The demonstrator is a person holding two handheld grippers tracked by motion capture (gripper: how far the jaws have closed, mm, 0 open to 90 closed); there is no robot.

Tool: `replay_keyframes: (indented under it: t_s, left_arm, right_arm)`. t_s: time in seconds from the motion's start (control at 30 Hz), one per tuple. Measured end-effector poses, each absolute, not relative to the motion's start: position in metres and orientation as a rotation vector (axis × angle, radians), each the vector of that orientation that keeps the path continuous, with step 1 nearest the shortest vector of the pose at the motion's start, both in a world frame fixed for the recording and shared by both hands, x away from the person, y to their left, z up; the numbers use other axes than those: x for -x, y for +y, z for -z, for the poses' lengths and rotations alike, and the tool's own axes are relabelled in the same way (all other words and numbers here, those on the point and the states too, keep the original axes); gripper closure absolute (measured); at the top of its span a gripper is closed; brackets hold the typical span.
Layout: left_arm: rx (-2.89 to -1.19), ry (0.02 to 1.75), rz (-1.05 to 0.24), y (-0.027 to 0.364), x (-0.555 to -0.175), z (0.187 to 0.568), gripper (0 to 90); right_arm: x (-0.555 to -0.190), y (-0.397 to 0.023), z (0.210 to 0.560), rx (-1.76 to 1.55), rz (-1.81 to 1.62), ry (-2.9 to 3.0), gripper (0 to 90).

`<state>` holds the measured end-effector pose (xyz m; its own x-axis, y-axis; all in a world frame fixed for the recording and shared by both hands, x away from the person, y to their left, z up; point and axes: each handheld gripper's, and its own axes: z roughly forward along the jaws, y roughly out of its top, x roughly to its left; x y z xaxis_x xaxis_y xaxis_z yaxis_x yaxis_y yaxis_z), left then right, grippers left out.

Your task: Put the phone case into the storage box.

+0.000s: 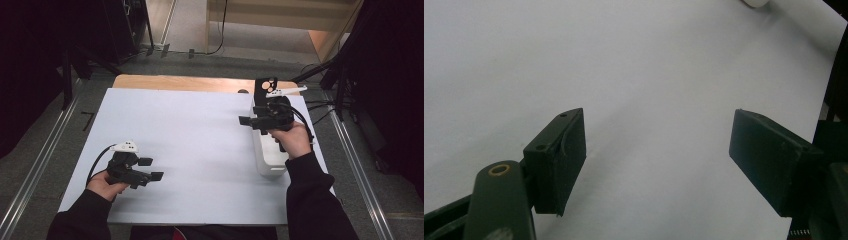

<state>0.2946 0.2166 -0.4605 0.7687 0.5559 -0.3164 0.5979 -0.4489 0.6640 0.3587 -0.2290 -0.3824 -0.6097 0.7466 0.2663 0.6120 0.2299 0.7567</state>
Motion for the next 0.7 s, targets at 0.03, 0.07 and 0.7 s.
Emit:
replay_keyframes:
  t_s: [0.03, 0.07, 0.7]
  left_arm:
    - [-2.155, 0.855, 0.066, 0.217, -0.295, 0.460, 22.4]
    - [-2.154, 0.856, 0.066, 0.217, -0.295, 0.460, 22.4]
    - [-2.152, 0.853, 0.066, 0.216, -0.295, 0.460, 22.4]
  right_arm:
    - [-0.357, -0.228, 0.384, -1.301, -1.333, 2.342, 19.7]
    - [-0.356, -0.228, 0.385, -1.298, -1.335, 2.345, 20.1]
    - [-0.323, -0.222, 0.392, -1.190, -1.361, 2.379, 20.4]
